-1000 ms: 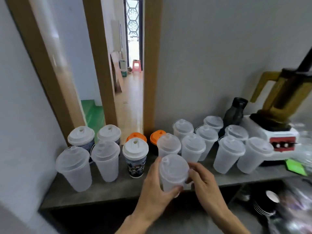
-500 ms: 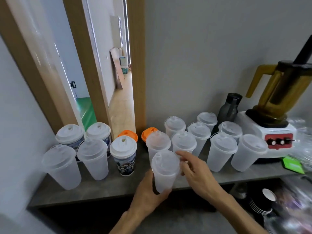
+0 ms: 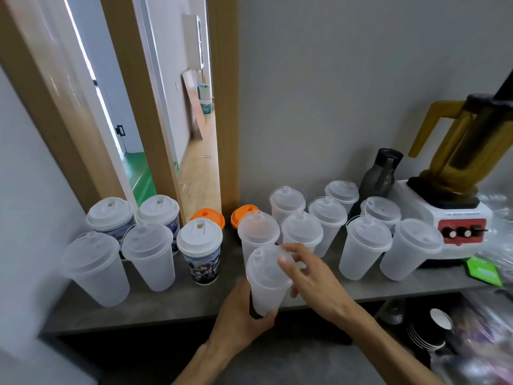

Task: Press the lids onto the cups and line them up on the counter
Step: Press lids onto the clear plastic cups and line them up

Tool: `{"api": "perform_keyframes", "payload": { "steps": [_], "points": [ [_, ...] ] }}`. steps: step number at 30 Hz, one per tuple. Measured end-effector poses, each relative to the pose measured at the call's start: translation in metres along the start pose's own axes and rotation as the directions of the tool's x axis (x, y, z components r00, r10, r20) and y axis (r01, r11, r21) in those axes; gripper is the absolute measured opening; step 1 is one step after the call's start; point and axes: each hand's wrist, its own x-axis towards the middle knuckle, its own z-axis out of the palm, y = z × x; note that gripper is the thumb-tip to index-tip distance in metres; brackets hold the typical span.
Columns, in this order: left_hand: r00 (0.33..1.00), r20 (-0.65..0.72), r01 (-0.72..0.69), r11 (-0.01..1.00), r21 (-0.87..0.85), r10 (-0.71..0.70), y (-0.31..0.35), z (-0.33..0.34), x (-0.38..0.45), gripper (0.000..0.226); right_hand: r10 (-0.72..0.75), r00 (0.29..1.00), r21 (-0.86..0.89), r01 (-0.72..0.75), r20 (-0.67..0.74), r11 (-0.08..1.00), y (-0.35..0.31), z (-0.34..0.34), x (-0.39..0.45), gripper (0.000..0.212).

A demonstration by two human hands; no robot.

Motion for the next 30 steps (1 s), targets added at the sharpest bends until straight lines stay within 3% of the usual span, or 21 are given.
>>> {"api": "perform_keyframes", "payload": {
  "steps": [3, 8, 12, 15, 19, 24, 30],
  "points": [
    [1.0, 0.014, -0.006, 1.0, -0.026, 0.006, 0.005, -0.004, 0.0, 0.065, 0.035, 0.998, 0.226, -0.023, -0.05, 0.974, 0.0, -0.005, 0.002, 0.027],
    [0.999, 0.031, -0.021, 0.999, -0.05, 0.023, 0.005, -0.006, 0.001, 0.065, 0.083, 0.993, 0.401, -0.043, -0.082, 0.915, 0.01, 0.012, -0.004, 0.031],
    [1.0, 0.011, -0.024, 0.998, -0.05, 0.025, 0.005, -0.004, 0.0, 0.064, 0.021, 0.991, 0.365, 0.03, -0.134, 0.93, 0.013, 0.016, -0.005, 0.029],
    [0.999, 0.009, -0.051, 0.998, -0.048, 0.051, 0.009, -0.007, 0.0, 0.06, 0.023, 0.997, 0.357, 0.006, -0.076, 0.934, 0.014, 0.007, -0.008, 0.033],
    [0.999, 0.008, -0.046, 0.998, -0.038, 0.047, 0.007, -0.006, 0.002, 0.058, 0.083, 0.997, 0.389, -0.078, 0.003, 0.918, 0.016, 0.012, -0.015, 0.059],
    [0.997, -0.02, -0.072, 0.997, 0.0, 0.072, 0.0, -0.001, 0.004, 0.063, 0.091, 0.994, 0.454, -0.055, -0.058, 0.889, 0.013, 0.02, -0.023, 0.052],
    [0.996, -0.009, -0.093, 0.996, 0.0, 0.093, 0.005, -0.001, 0.001, 0.067, 0.094, 0.989, 0.387, -0.044, -0.11, 0.921, 0.005, 0.04, -0.025, 0.076]
  ]
}}
